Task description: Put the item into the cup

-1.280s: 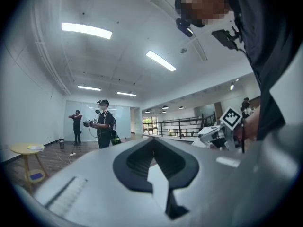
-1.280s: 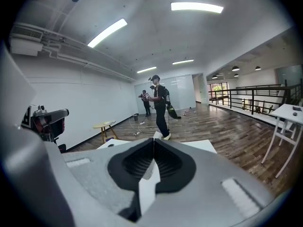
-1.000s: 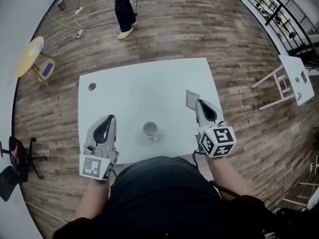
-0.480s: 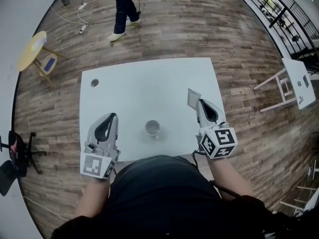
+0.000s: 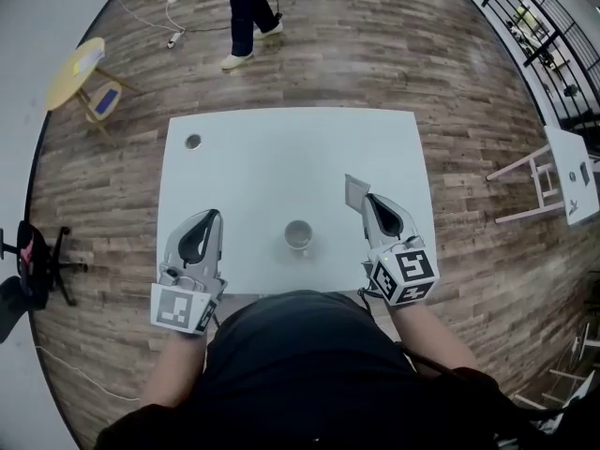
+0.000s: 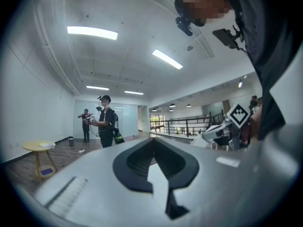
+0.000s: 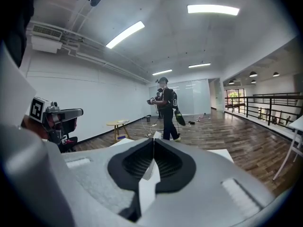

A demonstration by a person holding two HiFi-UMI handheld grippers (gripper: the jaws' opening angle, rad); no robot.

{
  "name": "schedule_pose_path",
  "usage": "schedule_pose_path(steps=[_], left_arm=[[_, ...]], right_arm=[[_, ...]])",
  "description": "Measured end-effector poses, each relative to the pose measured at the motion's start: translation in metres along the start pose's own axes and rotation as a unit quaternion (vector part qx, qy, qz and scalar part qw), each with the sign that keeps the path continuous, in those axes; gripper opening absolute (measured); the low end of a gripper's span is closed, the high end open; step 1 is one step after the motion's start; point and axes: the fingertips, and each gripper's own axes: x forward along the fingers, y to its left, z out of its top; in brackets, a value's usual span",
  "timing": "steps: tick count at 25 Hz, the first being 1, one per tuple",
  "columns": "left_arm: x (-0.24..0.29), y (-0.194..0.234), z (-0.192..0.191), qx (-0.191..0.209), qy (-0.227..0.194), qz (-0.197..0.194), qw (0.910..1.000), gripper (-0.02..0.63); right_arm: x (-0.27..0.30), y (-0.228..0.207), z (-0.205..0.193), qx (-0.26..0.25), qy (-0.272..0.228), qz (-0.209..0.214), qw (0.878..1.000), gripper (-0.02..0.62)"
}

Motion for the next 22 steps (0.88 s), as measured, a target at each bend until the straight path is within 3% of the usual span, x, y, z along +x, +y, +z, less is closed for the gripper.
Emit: schedule_pose_path(steps=[5, 9, 13, 17, 22], left_arm=[[-0.013, 0.004, 0.002, -0.002, 0.001, 0.024, 0.9997, 0.000], [-0.023, 0.005, 0.011, -0.032, 0.001, 0.054, 0.9980, 0.000], [-0.039, 0.010, -0.001, 0.003, 0.012, 0.063, 0.9979, 0.000], [-0.043, 0.010, 0.001, -0.012, 0.010, 0.075, 0.9971, 0.000], [-0.047, 0.009, -0.002, -0.002, 0.014, 0.070, 0.9974, 0.000]], right_arm=[[0.008, 0.015, -0.005, 0.003, 0.008, 0.031, 0.999, 0.006], [0.013, 0.030, -0.004, -0.003, 0.012, 0.057, 0.998, 0.006], [0.019, 0.044, -0.003, -0.010, 0.016, 0.082, 0.996, 0.006], [0.021, 0.051, -0.005, -0.019, 0.020, 0.095, 0.995, 0.006], [0.021, 0.061, -0.007, -0.021, 0.025, 0.107, 0.994, 0.006]])
